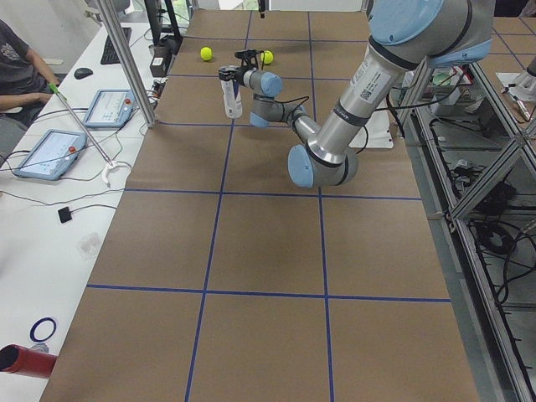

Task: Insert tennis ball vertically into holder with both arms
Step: 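Lift the can with the left gripper and turn its opening upward, then hold the can with the left gripper while the right reaches for the nearer ball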

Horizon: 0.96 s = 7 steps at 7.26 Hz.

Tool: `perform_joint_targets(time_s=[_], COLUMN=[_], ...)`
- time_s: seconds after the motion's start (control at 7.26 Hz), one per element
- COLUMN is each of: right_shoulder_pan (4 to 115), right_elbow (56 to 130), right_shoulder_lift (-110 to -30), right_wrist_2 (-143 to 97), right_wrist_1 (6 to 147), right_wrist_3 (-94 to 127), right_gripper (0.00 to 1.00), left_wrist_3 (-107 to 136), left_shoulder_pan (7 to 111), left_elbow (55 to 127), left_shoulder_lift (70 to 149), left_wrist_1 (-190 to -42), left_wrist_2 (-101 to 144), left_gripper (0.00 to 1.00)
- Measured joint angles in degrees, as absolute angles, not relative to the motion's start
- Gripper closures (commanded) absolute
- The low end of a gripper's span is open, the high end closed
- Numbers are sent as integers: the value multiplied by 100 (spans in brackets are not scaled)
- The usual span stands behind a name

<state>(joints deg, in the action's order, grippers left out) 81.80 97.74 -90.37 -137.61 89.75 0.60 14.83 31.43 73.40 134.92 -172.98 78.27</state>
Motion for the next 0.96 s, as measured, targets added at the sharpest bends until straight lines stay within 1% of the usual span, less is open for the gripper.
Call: perform_joint_targets(time_s=[0.28,0.55,0.96], right_shoulder_pan=[7972,7617,7369], right_elbow=[9802,9815,9828], right_shoulder_lift=[-8983,-8962,-8957], right_wrist_2=[-13752,-13714,-13712], right_wrist_1=[8823,8061,7717], right_wrist_3=[583,1771,2311], right_gripper=[1,1,1], left_wrist_3=[1493,1494,1494], left_shoulder_pan=[2957,2714,2589], left_elbow=[7101,6675,6545], left_shoulder_lift=[13480,13495,13440], left_wrist_1=[-18066,-18917,-19385], left_wrist_2=[7406,6922,6782], left_gripper=[17,18,19])
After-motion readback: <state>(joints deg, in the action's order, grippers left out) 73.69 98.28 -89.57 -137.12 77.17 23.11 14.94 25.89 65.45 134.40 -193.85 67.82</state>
